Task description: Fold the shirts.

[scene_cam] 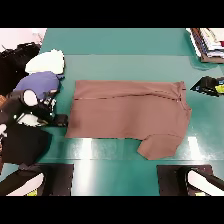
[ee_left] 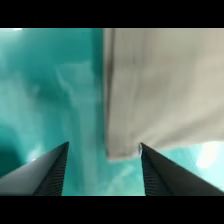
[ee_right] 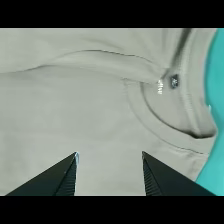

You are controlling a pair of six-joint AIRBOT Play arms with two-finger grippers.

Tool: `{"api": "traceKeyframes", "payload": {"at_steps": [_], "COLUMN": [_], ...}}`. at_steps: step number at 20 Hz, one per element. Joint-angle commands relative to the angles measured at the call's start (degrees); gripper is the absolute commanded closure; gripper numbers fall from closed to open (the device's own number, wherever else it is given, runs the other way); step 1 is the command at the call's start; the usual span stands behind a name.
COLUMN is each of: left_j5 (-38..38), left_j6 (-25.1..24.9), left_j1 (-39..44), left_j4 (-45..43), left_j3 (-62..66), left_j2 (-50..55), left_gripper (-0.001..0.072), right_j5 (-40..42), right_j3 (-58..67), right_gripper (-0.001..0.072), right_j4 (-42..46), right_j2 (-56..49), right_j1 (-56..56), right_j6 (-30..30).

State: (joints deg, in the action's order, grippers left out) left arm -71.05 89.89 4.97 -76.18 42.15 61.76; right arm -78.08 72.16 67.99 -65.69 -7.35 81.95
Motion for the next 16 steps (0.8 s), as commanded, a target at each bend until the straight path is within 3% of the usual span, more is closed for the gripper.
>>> {"api": "traceKeyframes", "payload": {"at_steps": [1,7,8,9,10,12,16], "left_j5": [2.1,7.3,8.5,9.6,10.5,10.6,10.1], "left_j6": [0.3,0.2,0.1,0.1,0.1,0.1,-0.4], "left_j1": [0.0,0.2,0.2,0.2,0.2,0.2,0.2], "left_j4": [5.8,10.3,10.2,10.2,10.2,10.2,10.6], "left_j3": [-7.6,-9.6,-9.5,-9.5,-9.3,-8.4,-6.2], "left_j2": [-3.3,-3.3,-3.3,-3.3,-3.3,-3.3,-3.3], "left_gripper": [0.0156,0.0159,0.0295,0.0522,0.0687,0.0684,0.0684], "right_j5": [-1.0,-3.8,-4.0,-4.0,-3.9,-4.4,-9.7], "right_j3": [0.0,-0.2,-1.2,-3.5,-6.5,-14.6,-31.9], "right_gripper": [0.0252,0.0256,0.0256,0.0256,0.0255,0.0256,0.0256], "right_j4": [-0.9,-0.5,-0.3,-0.4,-0.3,0.2,10.2], "right_j2": [1.5,1.5,1.7,2.5,3.7,6.6,11.0], "right_j1": [0.3,0.3,0.0,-0.8,-1.9,-5.4,-12.9], "right_j6": [0.1,0.1,0.1,0.1,0.1,0.0,0.1]}}
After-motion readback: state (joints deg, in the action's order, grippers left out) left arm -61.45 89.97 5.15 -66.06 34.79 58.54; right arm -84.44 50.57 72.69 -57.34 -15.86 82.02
